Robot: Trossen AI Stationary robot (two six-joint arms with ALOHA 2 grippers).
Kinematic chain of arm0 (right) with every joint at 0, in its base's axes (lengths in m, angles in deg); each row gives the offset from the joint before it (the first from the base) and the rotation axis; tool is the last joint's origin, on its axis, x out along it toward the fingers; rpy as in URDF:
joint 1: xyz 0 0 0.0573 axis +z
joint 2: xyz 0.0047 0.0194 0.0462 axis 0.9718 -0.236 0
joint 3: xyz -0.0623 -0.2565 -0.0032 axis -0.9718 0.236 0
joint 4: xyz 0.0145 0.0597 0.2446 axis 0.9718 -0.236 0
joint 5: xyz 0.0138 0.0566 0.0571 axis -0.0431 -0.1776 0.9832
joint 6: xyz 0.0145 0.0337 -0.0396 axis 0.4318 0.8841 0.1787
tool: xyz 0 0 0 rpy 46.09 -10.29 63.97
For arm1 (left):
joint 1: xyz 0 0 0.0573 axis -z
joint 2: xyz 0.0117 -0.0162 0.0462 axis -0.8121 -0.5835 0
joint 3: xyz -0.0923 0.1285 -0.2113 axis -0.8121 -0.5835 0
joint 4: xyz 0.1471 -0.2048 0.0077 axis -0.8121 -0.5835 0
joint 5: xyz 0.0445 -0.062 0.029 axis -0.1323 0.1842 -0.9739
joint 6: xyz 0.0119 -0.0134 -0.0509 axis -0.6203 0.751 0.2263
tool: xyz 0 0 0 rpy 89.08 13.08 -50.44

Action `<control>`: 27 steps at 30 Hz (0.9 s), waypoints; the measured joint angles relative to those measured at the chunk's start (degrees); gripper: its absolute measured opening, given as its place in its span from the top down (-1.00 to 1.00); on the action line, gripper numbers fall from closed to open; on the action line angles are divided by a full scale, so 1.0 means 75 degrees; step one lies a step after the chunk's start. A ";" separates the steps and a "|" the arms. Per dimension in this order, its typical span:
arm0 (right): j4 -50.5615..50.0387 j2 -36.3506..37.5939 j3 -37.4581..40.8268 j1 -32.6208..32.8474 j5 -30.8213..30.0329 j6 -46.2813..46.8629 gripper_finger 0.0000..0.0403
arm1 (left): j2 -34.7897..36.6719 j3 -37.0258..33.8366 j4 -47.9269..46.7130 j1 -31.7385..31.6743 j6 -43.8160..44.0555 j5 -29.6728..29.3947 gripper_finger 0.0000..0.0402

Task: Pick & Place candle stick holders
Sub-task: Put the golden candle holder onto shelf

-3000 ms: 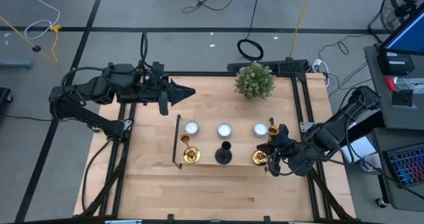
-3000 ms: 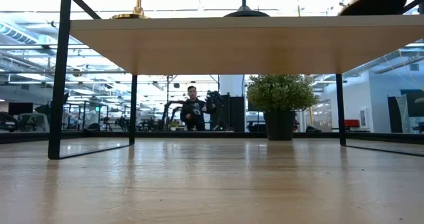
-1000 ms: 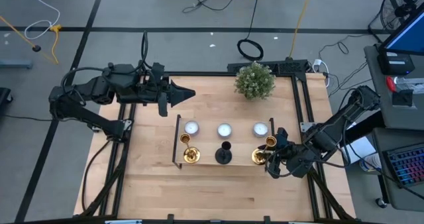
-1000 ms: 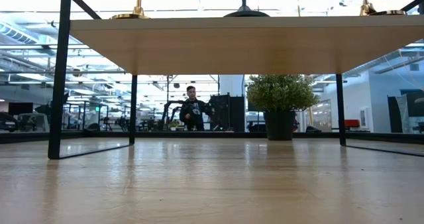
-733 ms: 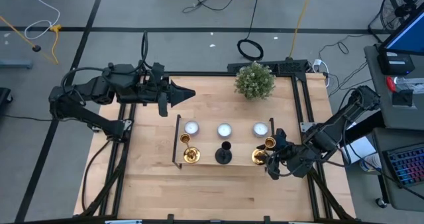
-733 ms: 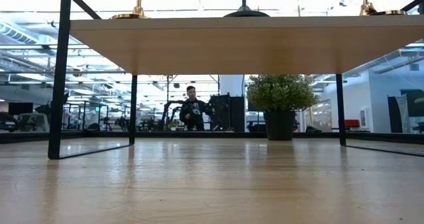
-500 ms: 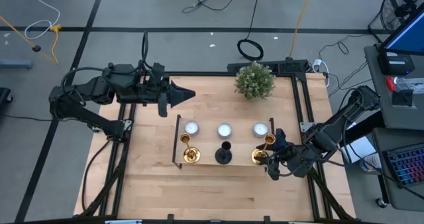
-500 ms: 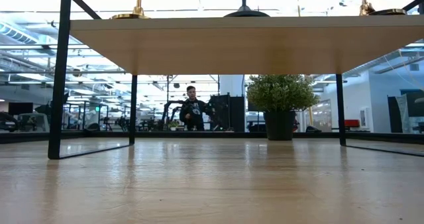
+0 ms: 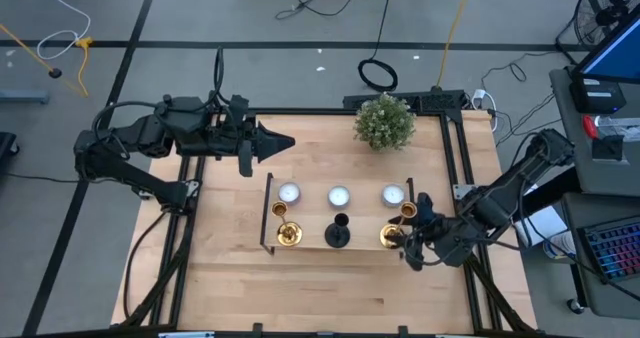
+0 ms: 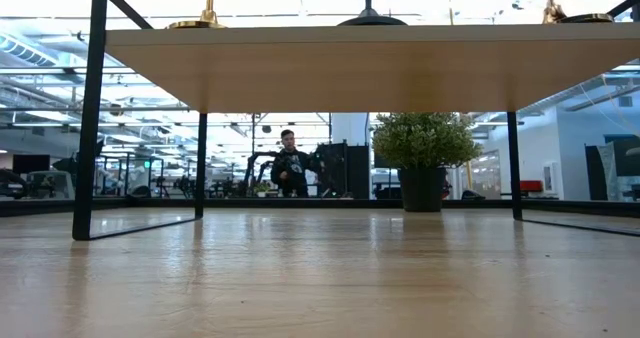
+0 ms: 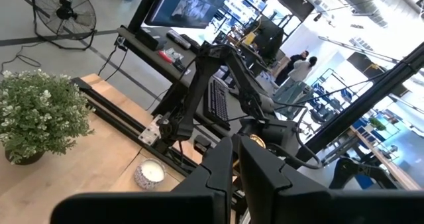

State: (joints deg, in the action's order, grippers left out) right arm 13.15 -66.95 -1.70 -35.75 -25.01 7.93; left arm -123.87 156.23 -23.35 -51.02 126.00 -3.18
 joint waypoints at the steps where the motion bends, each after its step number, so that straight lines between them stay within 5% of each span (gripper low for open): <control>1: -0.0086 0.0028 0.0000 0.0001 -0.0002 0.0034 -0.01 | 0.0000 0.0000 0.0000 0.0000 -0.0003 0.0000 0.85; 27: -0.1141 0.0995 -0.0006 0.0405 0.0235 0.0788 -0.01 | -0.0003 -0.0003 -0.0038 -0.0046 -0.0140 -0.0012 0.85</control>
State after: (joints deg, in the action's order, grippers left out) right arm 4.59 -59.49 -1.74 -32.71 -23.25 13.85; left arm -123.89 156.21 -23.64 -51.36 124.96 -3.27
